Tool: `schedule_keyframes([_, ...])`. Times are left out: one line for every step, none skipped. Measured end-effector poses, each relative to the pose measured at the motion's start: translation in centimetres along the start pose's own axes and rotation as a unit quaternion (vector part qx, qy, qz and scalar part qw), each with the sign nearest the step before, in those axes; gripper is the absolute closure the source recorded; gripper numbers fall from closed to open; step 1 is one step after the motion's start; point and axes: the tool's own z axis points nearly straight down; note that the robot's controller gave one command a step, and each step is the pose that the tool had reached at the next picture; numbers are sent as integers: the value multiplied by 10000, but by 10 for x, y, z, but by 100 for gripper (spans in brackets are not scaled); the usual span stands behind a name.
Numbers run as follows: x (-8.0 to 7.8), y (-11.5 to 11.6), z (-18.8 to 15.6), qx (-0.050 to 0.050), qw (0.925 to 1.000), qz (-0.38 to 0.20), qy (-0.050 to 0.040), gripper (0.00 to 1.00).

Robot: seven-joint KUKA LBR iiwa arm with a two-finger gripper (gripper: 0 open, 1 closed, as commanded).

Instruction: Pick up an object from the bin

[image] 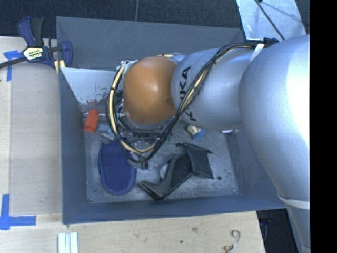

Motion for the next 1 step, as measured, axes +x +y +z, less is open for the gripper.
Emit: schedule_keyframes([-3, -1, -5, 17, 10000, 24, -50, 100])
